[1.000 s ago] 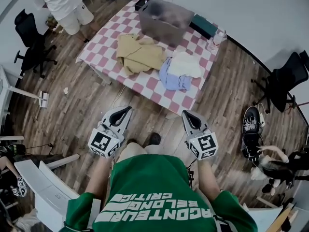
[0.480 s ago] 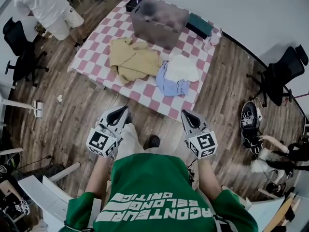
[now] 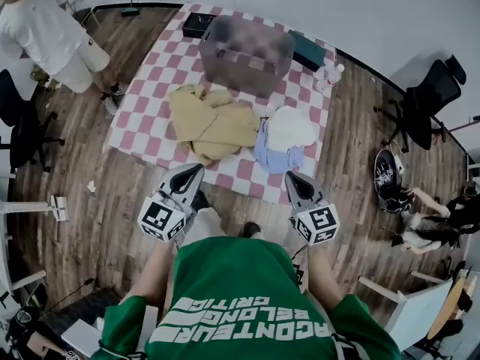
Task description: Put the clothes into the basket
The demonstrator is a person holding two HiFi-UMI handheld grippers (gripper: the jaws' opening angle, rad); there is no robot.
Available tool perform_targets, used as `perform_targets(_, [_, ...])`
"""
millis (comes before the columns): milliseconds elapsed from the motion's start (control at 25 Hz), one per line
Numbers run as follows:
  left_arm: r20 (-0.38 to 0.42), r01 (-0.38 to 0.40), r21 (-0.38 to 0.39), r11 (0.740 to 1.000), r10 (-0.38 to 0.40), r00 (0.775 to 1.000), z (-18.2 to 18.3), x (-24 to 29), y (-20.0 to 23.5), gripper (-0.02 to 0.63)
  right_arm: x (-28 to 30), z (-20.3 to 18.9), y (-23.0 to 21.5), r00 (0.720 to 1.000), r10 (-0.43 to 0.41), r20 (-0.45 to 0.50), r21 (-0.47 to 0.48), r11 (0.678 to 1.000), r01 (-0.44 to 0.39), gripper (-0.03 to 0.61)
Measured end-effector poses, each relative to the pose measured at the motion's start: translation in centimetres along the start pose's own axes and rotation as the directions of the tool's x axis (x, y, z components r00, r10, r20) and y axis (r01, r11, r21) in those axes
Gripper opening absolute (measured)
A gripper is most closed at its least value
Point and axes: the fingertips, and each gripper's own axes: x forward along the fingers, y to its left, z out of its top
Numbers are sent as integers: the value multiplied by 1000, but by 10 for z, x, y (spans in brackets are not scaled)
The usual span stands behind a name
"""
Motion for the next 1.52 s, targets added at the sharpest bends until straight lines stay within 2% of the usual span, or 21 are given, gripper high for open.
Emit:
perform_targets(280, [-27, 114, 5, 993, -114, 993, 5, 5, 62, 2, 38, 24, 14, 994, -112, -11, 37, 993, 112, 8])
perform_targets(520, [-44, 227, 18, 974, -226, 973, 2, 19, 82, 2, 45, 25, 19, 978, -206, -32, 54, 977, 208, 8])
perform_targets(760, [-59, 345, 35, 938, -342, 938, 1, 44, 78, 3, 33, 10, 13, 951, -302, -70, 79, 949, 307, 8])
perform_targets(1000, [-80, 417, 41, 908, -413, 907, -2, 73, 67, 2, 18, -2, -8, 922, -378, -79, 111, 916, 385, 8])
perform_targets(1200, [-100, 451, 64, 890, -444, 891, -3, 101, 53, 3, 15, -14, -31, 915, -397, -72, 129, 906, 404, 8])
perform_targets(1520, [-137, 466, 50, 883, -456, 879, -4, 149, 38, 3, 31, -28, -67, 919, -385, -88, 125, 911, 394, 8])
